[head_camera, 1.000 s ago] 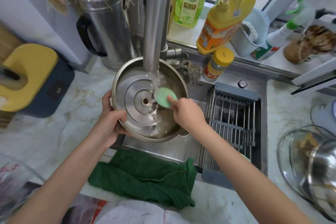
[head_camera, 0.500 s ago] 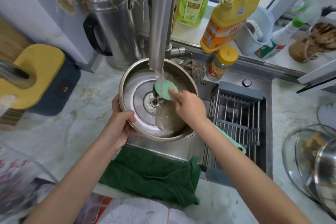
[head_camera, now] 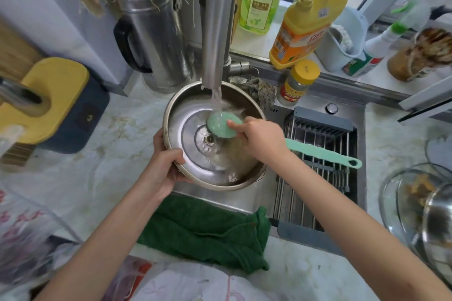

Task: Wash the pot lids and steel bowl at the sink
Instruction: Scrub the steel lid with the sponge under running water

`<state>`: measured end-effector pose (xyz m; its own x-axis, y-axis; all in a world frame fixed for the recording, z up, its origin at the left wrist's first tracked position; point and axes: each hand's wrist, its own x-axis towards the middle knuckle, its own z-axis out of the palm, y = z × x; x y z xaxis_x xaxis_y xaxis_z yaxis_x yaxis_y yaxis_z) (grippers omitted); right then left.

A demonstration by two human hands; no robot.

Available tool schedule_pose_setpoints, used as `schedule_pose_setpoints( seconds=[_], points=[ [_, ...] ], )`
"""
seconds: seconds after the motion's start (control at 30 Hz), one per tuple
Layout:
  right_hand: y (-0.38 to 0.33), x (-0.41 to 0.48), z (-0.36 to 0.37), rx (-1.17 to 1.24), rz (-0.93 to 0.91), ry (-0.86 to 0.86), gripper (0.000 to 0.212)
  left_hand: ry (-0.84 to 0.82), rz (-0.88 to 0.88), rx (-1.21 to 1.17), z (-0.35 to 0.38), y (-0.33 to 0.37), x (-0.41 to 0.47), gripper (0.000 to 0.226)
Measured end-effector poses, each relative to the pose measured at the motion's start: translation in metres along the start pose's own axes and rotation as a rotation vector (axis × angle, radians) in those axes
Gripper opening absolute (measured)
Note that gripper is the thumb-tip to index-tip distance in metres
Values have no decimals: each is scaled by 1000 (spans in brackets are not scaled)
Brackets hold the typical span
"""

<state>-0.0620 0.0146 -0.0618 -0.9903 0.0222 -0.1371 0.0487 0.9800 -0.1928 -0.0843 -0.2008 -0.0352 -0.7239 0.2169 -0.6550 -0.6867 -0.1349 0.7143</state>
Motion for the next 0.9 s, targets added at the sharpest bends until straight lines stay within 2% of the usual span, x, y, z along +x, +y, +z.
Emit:
schedule_pose_setpoints(
  seconds=[0.17, 0.3, 0.43, 0.57, 0.7, 0.83, 0.9],
  points=[
    [-3, -4, -6, -67, -91, -69, 44, 1, -2, 13, -4, 1, -2, 68],
    [6, 4, -12, -84, -2, -18, 40, -21, 25, 43, -1, 1, -5, 78],
    [-4, -7, -3, -5, -66, -63, 42, -45, 40, 74, -7, 4, -6, 83],
    [5, 2, -8, 26, 69, -15, 41, -64, 58, 103, -7, 3, -8, 83],
    [-21, -10, 3, 114, -76, -25, 41, -49, 44, 64, -6, 5, -9, 80],
    [-7, -2, 0, -6, 53, 10, 44, -55, 50, 82, -6, 4, -11, 82],
    [-20, -9, 2, 44, -10, -26, 45, -50, 52, 87, -6, 5, -11, 83]
  ],
)
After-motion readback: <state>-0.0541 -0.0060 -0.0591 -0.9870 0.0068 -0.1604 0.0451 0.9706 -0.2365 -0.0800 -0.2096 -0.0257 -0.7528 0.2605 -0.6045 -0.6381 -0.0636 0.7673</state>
